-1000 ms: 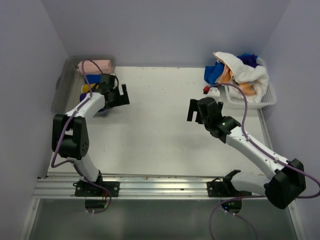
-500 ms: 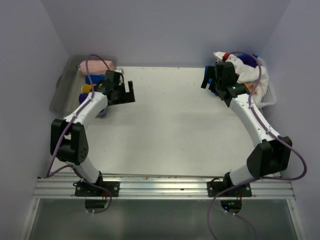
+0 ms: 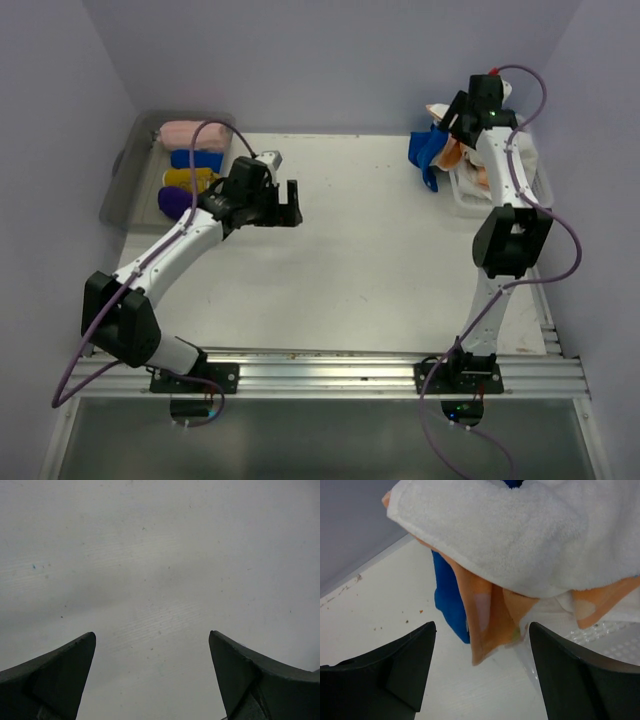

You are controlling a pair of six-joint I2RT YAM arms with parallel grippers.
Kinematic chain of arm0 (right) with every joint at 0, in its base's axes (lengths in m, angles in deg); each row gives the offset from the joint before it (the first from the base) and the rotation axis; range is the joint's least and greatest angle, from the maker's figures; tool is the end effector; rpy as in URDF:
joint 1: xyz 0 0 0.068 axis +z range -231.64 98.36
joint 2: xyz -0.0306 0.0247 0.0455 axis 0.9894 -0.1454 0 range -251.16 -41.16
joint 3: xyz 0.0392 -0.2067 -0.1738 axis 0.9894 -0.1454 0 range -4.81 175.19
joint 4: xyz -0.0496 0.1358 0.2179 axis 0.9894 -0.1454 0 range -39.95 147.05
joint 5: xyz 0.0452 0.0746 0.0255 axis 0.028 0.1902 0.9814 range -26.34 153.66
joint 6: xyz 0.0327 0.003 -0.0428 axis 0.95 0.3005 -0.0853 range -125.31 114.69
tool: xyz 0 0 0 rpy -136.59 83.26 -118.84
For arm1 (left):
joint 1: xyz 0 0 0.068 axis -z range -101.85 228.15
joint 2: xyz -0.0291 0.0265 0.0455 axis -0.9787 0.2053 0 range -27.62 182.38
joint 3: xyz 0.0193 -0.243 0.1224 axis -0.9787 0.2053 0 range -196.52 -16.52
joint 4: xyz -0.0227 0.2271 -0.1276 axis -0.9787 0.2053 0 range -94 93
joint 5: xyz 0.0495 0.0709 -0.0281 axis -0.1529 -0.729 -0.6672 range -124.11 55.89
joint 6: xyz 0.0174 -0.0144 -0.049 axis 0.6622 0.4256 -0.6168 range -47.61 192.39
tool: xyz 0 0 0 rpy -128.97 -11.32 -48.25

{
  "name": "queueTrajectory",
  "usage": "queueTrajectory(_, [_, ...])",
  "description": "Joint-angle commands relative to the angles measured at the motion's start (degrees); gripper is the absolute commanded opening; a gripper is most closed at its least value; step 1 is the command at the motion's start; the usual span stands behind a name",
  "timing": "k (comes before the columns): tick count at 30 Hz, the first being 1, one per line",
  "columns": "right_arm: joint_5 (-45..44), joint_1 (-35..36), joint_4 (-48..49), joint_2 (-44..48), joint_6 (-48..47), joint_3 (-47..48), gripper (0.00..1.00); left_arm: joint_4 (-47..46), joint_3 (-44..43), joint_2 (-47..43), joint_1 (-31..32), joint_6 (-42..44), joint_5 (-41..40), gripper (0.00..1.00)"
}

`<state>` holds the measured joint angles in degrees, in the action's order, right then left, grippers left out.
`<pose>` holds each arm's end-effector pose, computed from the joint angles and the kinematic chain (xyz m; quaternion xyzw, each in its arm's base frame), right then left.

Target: Roll the towels

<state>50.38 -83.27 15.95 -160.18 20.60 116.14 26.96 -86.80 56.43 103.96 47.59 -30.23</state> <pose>0.4747 -0.0217 0.3440 0.2618 0.8596 -0.0125 0.4387 0.2895 -0.1426 0.2988 0.0211 0.9223 -0.1926 0.3343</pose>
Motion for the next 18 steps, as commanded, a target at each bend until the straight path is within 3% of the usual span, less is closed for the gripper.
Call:
queueTrajectory(1, [2.29, -2.23, -5.04, -3.84, 1.68, 8.15, 0.79, -2.22, 3.21, -1.87, 1.97, -2.10, 1.92, 1.00])
queueTrajectory(4, [2.82, -3.20, -5.13, -7.26, 2.39, 12.36, 0.76, -2.48, 4.62, -1.79, 2.85, -2.36, 2.36, 1.00])
queueTrajectory(6, [3.52, -3.73, -5.74, -9.03, 2.65, 14.31, 0.64, -2.66, 5.24, -1.52, 3.55, -2.27, 2.36, 1.00])
queueTrajectory(9, [3.52, -4.70, -7.15, -11.32, 3.00, 17.30, 0.55, -2.57, 5.68, -1.00, 4.34, -2.36, 2.36, 1.00])
queueTrajectory(14, [3.34, -4.87, -3.47, -8.08, 3.27, 12.30, 0.37, -2.31, 5.59, -0.82, 5.84, -2.01, -0.09, 1.00])
queueTrajectory(16, [3.70, -5.05, -3.63, -8.33, 3.44, 12.91, 0.38, -1.17, 4.89, -0.38, 6.63, -1.75, -1.76, 1.00])
queueTrajectory(18, [4.49, -5.23, -4.42, -9.21, 3.79, 13.87, 0.64, 0.32, 4.28, -0.03, 7.86, -1.40, -3.70, 1.00])
